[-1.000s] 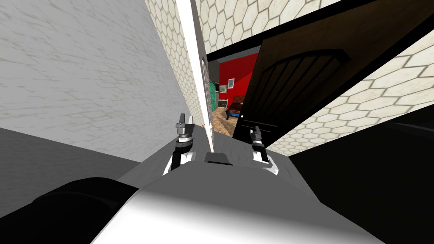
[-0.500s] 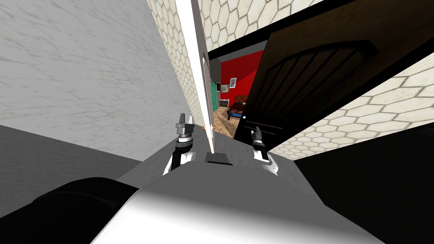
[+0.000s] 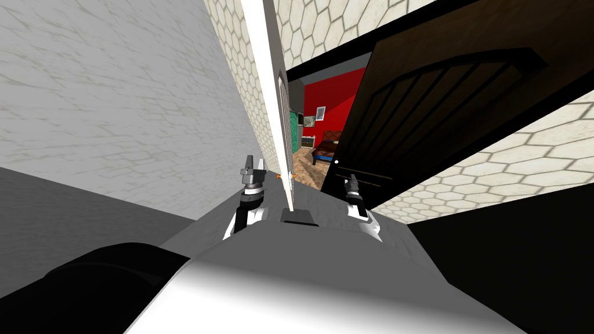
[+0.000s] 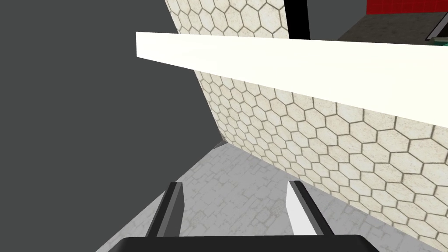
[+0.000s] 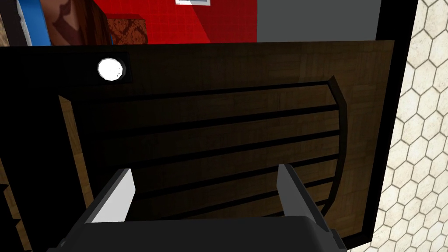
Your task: Pull the door open
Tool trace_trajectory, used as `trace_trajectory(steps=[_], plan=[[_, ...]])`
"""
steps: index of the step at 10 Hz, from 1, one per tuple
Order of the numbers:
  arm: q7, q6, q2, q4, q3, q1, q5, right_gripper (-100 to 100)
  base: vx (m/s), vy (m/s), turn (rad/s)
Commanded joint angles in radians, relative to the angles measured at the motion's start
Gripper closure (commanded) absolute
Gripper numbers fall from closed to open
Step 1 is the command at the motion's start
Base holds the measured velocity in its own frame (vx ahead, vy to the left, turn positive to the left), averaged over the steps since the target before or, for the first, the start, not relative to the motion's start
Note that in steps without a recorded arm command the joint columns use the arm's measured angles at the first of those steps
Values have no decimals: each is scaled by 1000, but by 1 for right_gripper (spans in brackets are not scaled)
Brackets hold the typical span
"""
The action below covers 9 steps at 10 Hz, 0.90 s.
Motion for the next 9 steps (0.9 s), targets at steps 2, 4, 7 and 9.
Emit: trace_trajectory(steps=[2,4,7,9], plan=[[6,-4,-14,73,-13,-35,-11,-100,49,2,42],[10,-5,-23,115,-22,-56,-18,-100,75,0,47],[18,-8,-41,193,-39,-98,-32,-100,52,-6,41],[21,-10,-50,240,-47,-119,-39,-100,78,-1,52]])
